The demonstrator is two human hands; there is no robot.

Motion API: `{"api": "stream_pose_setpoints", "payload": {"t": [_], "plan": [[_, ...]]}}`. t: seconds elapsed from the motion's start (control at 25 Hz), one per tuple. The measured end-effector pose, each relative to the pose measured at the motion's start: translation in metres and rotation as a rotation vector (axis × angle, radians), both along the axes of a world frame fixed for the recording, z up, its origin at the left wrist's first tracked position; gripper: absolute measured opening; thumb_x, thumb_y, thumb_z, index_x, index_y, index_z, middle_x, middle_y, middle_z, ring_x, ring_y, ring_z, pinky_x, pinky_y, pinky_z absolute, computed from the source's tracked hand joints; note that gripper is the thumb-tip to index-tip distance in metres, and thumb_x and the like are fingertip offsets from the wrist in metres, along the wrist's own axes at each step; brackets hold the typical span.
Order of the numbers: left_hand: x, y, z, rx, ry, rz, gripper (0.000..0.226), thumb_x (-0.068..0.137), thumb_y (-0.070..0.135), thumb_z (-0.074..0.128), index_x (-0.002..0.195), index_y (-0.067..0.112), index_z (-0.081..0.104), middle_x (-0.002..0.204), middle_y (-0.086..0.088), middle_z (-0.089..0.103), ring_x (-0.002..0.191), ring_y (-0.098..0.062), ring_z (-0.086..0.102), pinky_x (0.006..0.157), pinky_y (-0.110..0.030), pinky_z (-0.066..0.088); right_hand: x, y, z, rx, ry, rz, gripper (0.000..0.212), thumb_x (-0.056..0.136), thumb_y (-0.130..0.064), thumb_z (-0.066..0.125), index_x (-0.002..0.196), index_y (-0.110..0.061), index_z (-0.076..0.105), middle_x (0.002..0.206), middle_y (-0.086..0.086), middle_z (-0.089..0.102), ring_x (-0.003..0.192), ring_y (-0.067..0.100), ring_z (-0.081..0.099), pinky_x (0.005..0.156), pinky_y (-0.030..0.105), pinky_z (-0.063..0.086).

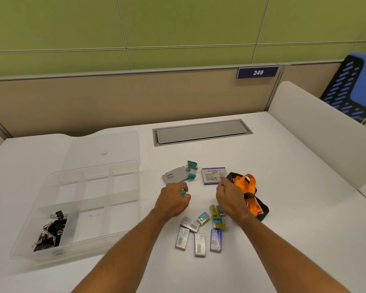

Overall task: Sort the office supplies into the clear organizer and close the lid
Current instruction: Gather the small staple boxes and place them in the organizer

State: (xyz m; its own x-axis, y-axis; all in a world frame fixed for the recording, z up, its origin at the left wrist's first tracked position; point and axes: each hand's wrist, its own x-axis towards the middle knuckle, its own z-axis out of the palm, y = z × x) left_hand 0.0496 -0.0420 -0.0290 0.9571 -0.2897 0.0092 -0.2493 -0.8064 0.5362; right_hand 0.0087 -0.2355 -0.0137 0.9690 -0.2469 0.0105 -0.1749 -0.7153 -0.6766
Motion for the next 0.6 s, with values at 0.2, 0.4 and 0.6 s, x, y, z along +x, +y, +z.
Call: {"api": "stream_pose_setpoints", "payload": {"t": [0.2, 0.4, 0.6], "plan": [[-0.010, 0.004, -0.001, -0.009, 0.059, 0.000, 0.022, 0.077, 0.028, 0.060, 0.096, 0.022, 0.049, 0.115, -0.009, 0.059, 0.101, -0.028, 0.055, 0.072, -0.035, 0.054, -0.014, 0.002, -0.002, -0.027, 0.050, 0.005, 0.017, 0.102, -0.023, 0.036, 0.108, -0.014, 0.049, 0.085, 0.007, 0.063, 0.069, 0.016, 0.055, 0.062, 0.039, 0.051], [-0.019, 0.011, 0.000, 0.041, 0.071, -0.013, 0.020, 0.081, 0.027, 0.056, 0.092, 0.024, 0.039, 0.078, 0.004, 0.052, 0.075, -0.023, 0.056, 0.069, -0.039, 0.054, -0.019, 0.002, -0.008, -0.116, 0.151, 0.032, 0.021, 0.096, -0.026, 0.048, 0.113, -0.020, 0.059, 0.094, 0.002, 0.067, 0.077, 0.010, 0.057, 0.064, 0.025, 0.048], [-0.025, 0.019, 0.002, 0.032, 0.044, -0.010, 0.013, 0.081, 0.023, 0.053, 0.090, 0.025, 0.043, 0.073, 0.004, 0.053, 0.075, -0.025, 0.056, 0.064, -0.033, 0.045, -0.022, 0.008, -0.012, -0.223, 0.238, 0.038, 0.029, 0.089, -0.035, 0.057, 0.113, -0.021, 0.063, 0.112, 0.001, 0.067, 0.092, 0.015, 0.062, 0.073, 0.028, 0.051]]}}
